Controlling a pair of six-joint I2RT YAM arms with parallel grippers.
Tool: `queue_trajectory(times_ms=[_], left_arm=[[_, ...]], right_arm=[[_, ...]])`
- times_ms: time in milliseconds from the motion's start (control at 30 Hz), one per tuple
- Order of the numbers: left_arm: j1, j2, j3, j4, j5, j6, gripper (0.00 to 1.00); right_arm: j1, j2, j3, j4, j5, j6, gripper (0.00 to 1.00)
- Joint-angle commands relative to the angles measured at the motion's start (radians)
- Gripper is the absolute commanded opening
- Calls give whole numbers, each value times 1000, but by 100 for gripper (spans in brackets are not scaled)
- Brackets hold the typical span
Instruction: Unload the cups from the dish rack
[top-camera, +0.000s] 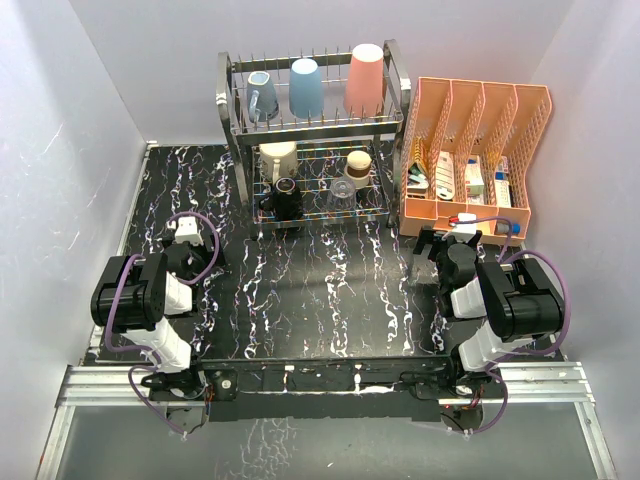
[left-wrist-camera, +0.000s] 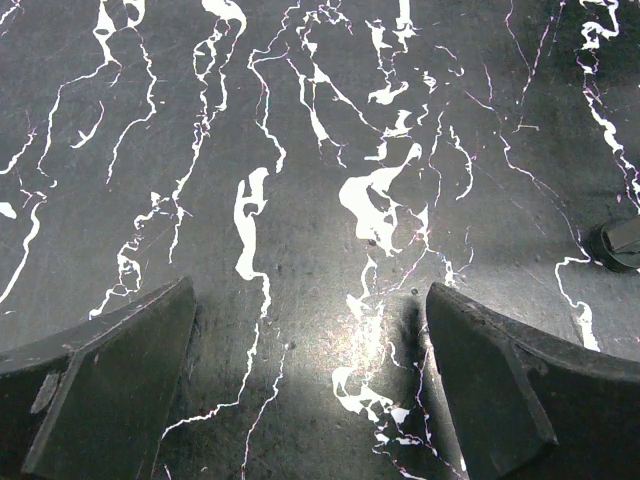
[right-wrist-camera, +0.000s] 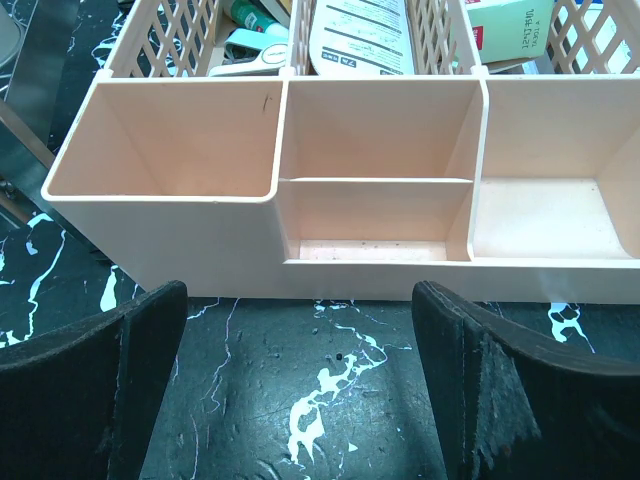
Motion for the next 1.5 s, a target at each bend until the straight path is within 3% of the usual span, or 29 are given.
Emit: queue_trajectory(times_ms=[0,533,600,733,800,900,1067,1167,1333,1467], left_arm=[[-3,-1,15,24,12,6,97],[1,-28,21,-6,32,3,97],[2,-86,65,-164,28,1,97],[2,-193,259,-617,87,74,97],[13,-230,323,-770,113,55,97],[72,-300,370,-889,212,0,97],[121,-405,440,-1070,319,0,97],[148,-432,499,-1184,375,24,97],[159,-434,605,-1355,397,70,97],[188,-451,639,-1407,436,95,97]], right_arm=[[-3,2,-3,77,-3,-9,98],[-5,-33,2,33,57,18,98],[1,-78,-5,27,55,-6,98],[5,-275,101,-378,211,115,98],[5,-365,118,-457,184,125,98],[6,-526,109,-551,189,209,98],[-2,-737,207,-933,352,556,98],[-20,-815,181,-900,139,486,98],[-19,-660,348,-1068,-178,403,98],[90,-626,404,-1074,-193,320,98]])
